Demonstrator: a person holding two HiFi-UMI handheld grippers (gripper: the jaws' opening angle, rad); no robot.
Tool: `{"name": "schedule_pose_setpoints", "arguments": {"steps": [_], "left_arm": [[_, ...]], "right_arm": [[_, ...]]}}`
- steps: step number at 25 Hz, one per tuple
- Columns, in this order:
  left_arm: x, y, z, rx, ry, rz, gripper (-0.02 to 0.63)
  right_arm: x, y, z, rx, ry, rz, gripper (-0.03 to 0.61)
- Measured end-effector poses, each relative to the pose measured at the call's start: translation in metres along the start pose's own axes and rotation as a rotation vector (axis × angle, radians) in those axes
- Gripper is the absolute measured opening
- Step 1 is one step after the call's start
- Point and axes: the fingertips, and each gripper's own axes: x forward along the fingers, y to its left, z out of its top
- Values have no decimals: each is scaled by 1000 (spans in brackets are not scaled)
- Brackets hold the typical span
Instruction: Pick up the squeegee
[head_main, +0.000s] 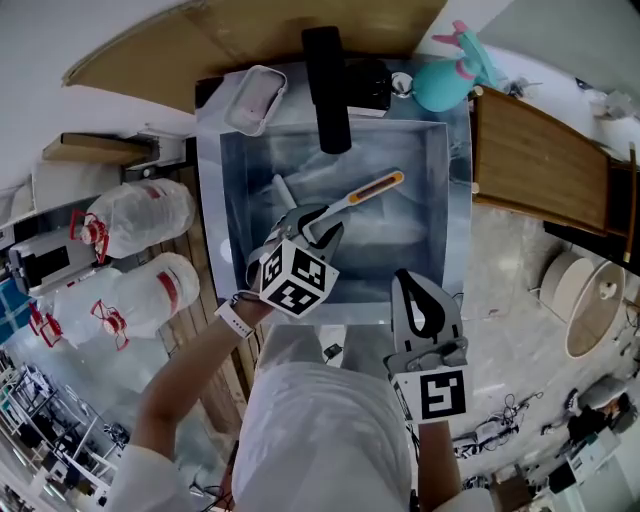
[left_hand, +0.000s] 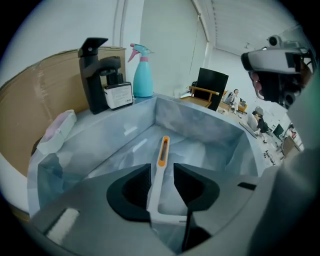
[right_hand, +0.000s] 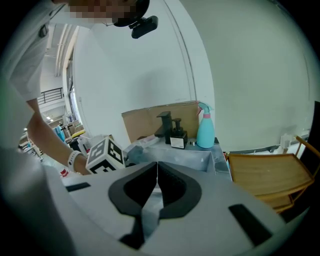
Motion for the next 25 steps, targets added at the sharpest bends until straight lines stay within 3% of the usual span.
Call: {"name": "schedule_pose_setpoints", "arguments": {"steps": [10, 13, 18, 20, 25], "left_arm": [[49, -3, -38, 114, 155, -96, 141], [55, -1, -46, 148, 181, -88, 148], [67, 4, -55, 141, 216, -106, 146], [70, 6, -58, 134, 232, -112, 84], [72, 5, -59, 116, 266, -124, 80]], "right_arm": [[25, 10, -16, 31, 22, 19, 6], [29, 10, -22, 36, 30, 17, 6], [29, 8, -30, 62, 33, 7, 6], [28, 9, -33, 66, 36, 4, 6], [23, 4, -36, 67, 38, -7, 6]]}}
